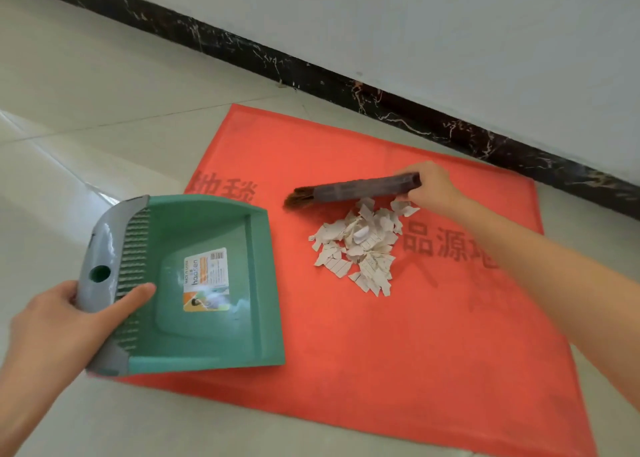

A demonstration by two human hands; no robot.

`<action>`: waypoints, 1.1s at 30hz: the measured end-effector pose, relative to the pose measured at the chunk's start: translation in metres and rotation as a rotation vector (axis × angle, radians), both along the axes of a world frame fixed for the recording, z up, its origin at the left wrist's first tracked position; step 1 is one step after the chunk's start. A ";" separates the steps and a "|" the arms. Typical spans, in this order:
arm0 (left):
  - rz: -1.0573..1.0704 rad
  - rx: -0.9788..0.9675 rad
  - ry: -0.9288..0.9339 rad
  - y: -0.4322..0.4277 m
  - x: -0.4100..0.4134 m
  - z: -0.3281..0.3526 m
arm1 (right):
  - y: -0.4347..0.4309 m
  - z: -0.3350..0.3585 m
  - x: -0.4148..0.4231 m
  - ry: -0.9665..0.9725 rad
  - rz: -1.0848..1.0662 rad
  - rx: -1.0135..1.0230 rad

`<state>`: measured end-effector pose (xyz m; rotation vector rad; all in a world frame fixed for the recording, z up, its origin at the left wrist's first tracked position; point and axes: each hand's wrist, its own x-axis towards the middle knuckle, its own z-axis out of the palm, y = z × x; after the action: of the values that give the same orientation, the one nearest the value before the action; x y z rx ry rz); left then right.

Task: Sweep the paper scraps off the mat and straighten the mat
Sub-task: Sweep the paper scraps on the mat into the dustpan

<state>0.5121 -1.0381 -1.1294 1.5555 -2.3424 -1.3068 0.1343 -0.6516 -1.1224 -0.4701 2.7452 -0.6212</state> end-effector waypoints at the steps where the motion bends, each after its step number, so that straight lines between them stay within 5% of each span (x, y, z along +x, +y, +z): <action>1: -0.016 -0.006 -0.009 -0.004 0.003 -0.002 | 0.009 0.006 0.009 -0.001 0.017 -0.005; 7: -0.093 -0.118 0.033 0.006 0.011 0.023 | 0.047 0.038 0.039 -0.012 -0.139 -0.140; 12: -0.170 -0.189 0.014 0.022 0.014 0.043 | 0.058 0.058 0.032 0.213 -0.399 -0.099; 16: -0.192 -0.235 0.007 0.024 0.008 0.048 | 0.013 0.058 0.028 0.236 -0.257 0.050; 23: -0.181 -0.224 0.036 0.018 0.008 0.049 | -0.018 0.048 0.027 -0.020 0.037 0.180; 27: -0.160 -0.202 0.045 0.016 0.017 0.048 | 0.019 0.070 0.015 -0.062 0.020 0.127; 33: -0.154 -0.131 0.049 0.029 0.017 0.043 | 0.014 0.059 0.012 0.119 -0.192 0.114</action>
<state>0.5296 -1.0086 -1.0864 1.3163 -2.5039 -1.1757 0.1463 -0.6373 -1.0639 -0.2263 2.9426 -0.4914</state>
